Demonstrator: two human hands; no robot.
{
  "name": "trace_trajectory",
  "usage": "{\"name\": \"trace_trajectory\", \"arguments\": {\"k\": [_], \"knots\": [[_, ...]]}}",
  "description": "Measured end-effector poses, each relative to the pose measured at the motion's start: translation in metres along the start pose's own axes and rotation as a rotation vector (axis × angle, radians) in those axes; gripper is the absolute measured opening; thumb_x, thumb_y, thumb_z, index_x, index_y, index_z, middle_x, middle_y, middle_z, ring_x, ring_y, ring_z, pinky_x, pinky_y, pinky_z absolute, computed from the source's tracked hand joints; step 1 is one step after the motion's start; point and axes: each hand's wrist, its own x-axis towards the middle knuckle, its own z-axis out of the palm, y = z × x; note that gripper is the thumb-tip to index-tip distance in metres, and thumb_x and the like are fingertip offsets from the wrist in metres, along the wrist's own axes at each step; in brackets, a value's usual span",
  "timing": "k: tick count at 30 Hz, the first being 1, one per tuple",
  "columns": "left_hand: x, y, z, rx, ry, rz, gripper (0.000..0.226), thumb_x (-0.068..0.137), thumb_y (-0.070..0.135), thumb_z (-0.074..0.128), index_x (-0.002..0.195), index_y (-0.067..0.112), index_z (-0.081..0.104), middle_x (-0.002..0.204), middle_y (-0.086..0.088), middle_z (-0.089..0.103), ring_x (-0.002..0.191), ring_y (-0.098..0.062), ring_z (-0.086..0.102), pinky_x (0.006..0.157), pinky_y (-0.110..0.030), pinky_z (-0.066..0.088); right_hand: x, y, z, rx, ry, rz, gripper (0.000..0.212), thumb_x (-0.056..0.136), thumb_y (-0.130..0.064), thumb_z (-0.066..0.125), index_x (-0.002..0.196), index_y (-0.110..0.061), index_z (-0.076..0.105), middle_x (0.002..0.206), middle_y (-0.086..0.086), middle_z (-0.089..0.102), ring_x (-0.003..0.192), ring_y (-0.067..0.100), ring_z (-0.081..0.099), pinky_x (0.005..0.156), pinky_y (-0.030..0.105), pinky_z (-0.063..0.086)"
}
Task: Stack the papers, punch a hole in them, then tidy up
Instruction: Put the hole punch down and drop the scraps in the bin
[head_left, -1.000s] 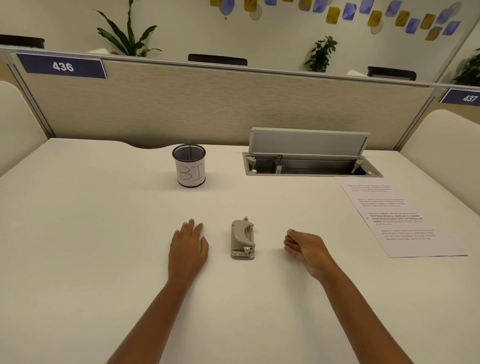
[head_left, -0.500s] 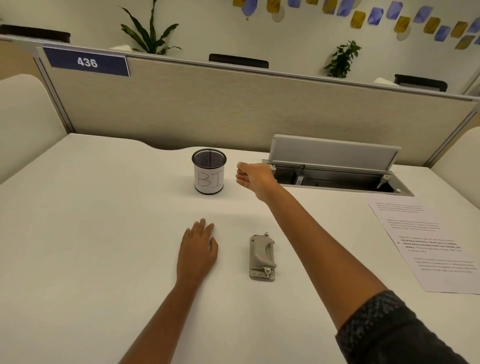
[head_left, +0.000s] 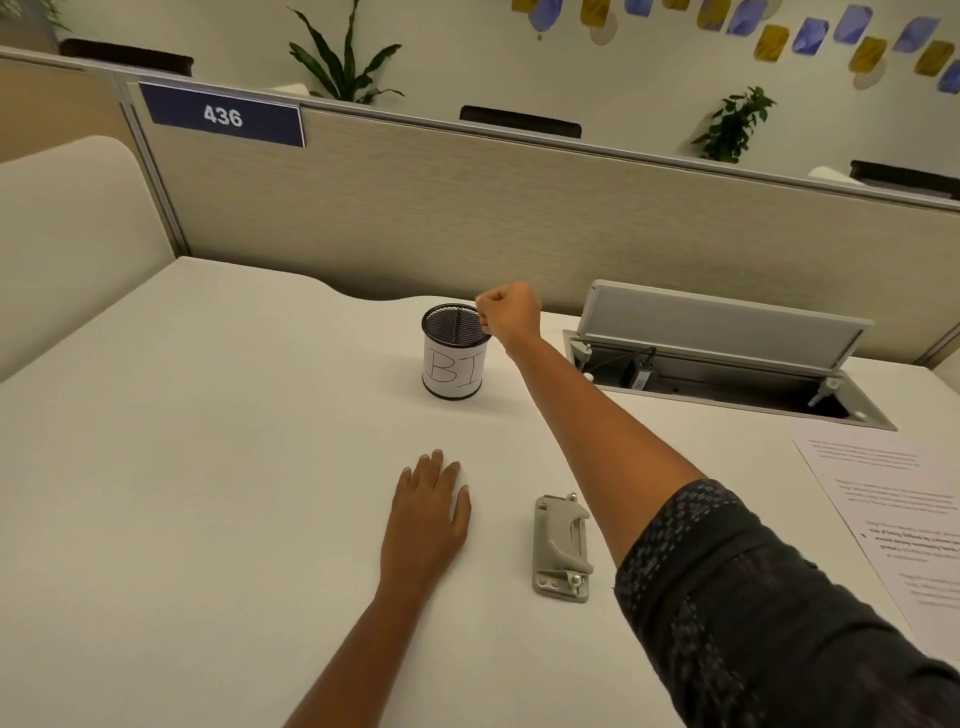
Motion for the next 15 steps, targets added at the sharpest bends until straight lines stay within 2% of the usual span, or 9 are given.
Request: {"name": "trace_trajectory", "arguments": {"k": [2, 5, 8, 10, 13, 15], "knots": [[0.000, 0.000, 0.000, 0.003, -0.007, -0.006, 0.038, 0.092, 0.021, 0.044, 0.127, 0.008, 0.050, 0.142, -0.014, 0.044, 0.133, -0.026, 0.038, 0.114, -0.040, 0.025, -0.003, 0.003, -0.002, -0.003, 0.003, 0.007, 0.023, 0.080, -0.001, 0.057, 0.079, 0.021, 0.061, 0.067, 0.018, 0.049, 0.068, 0.023, 0.043, 0.080, 0.049, 0.052], [0.000, -0.001, 0.001, 0.005, -0.016, -0.010, 0.039, 0.093, 0.022, 0.042, 0.129, 0.009, 0.047, 0.145, -0.013, 0.040, 0.135, -0.024, 0.035, 0.115, -0.038, 0.021, -0.010, 0.010, -0.011, 0.073, -0.006, 0.026, 0.026, 0.081, -0.006, 0.060, 0.083, 0.019, 0.063, 0.069, 0.016, 0.054, 0.067, 0.023, 0.048, 0.081, 0.044, 0.054], [0.000, -0.001, 0.000, 0.007, -0.027, -0.014, 0.041, 0.093, 0.022, 0.040, 0.132, 0.011, 0.044, 0.148, -0.011, 0.036, 0.138, -0.022, 0.031, 0.116, -0.036, 0.018, -0.024, 0.028, -0.028, 0.178, 0.000, 0.055, 0.020, 0.085, -0.006, 0.057, 0.083, 0.011, 0.066, 0.066, 0.012, 0.056, 0.057, 0.018, 0.051, 0.064, 0.030, 0.053], [0.000, 0.000, -0.001, 0.005, -0.030, -0.015, 0.041, 0.093, 0.022, 0.039, 0.133, 0.011, 0.043, 0.149, -0.010, 0.035, 0.139, -0.022, 0.029, 0.117, -0.035, 0.016, -0.039, 0.048, -0.045, 0.157, 0.030, 0.059, 0.020, 0.087, -0.007, 0.055, 0.088, 0.010, 0.065, 0.067, 0.009, 0.056, 0.055, 0.012, 0.051, 0.059, 0.022, 0.050], [-0.001, 0.002, -0.003, -0.002, -0.028, -0.021, 0.041, 0.093, 0.020, 0.041, 0.132, 0.010, 0.044, 0.148, -0.011, 0.036, 0.138, -0.023, 0.031, 0.117, -0.036, 0.017, -0.067, 0.088, -0.075, 0.116, 0.066, 0.064, 0.020, 0.088, -0.009, 0.055, 0.092, 0.009, 0.064, 0.071, 0.009, 0.059, 0.064, 0.017, 0.055, 0.062, 0.022, 0.050], [-0.002, 0.003, -0.005, -0.003, -0.025, -0.019, 0.040, 0.092, 0.017, 0.043, 0.130, 0.008, 0.047, 0.146, -0.014, 0.039, 0.137, -0.025, 0.034, 0.116, -0.037, 0.020, -0.087, 0.115, -0.093, 0.072, 0.089, 0.104, 0.021, 0.089, -0.010, 0.054, 0.095, 0.008, 0.064, 0.080, 0.011, 0.061, 0.074, 0.022, 0.057, 0.071, 0.031, 0.053]]}}
